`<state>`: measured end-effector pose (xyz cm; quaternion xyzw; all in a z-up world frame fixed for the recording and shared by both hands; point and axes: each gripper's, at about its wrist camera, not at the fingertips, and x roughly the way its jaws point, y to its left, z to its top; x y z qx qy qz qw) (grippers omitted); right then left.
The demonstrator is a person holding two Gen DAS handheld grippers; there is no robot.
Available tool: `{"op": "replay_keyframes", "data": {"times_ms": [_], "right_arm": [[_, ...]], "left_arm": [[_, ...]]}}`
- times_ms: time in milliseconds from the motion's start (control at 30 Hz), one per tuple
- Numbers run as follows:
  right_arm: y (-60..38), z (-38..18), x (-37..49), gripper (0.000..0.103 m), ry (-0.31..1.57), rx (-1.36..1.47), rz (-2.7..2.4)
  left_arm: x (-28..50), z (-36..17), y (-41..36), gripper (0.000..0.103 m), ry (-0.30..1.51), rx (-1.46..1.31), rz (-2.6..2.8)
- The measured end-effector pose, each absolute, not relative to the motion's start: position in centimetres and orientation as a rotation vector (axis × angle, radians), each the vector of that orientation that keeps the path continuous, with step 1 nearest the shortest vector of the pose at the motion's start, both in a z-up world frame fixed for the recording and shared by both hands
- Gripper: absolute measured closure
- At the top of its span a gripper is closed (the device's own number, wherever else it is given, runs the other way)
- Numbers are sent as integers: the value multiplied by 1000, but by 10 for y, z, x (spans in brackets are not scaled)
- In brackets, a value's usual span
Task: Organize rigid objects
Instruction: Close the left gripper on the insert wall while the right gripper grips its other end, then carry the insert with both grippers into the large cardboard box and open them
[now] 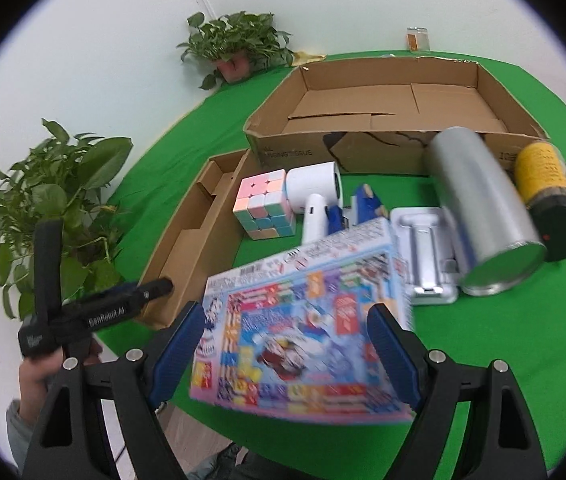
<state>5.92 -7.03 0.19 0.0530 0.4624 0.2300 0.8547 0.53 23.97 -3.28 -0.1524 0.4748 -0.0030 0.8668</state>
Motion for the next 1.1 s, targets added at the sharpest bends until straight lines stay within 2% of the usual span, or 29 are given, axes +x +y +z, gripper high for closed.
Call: {"op": "replay_keyframes", "data": {"times_ms": [100, 167, 267, 333, 500, 633, 700, 1100], "right_arm": [[-41, 8, 66, 20, 964, 83, 486], [-17, 11, 70, 20, 959, 46, 511], [22, 4, 76, 28, 976, -74, 498], [41, -6, 80, 34, 1007, -118, 504], [65, -34, 85, 66, 1135, -151, 516], [73, -45, 75, 72, 1162, -187, 511], [76, -46, 71, 82, 1144, -195, 515], [77, -28, 67, 88, 1086, -132, 534]], "left_arm": [[-5, -32, 251, 68, 970, -339, -29], [-5, -30, 252, 84, 961, -346, -28], [-10, -27, 252, 96, 961, -332, -54], [-15, -24, 251, 96, 971, -307, -40], [-29, -23, 255, 96, 988, -319, -31], [-37, -23, 251, 96, 1001, -309, -20], [-39, -22, 252, 96, 1012, -301, -18], [-43, -6, 240, 99, 1005, -251, -18]]}}
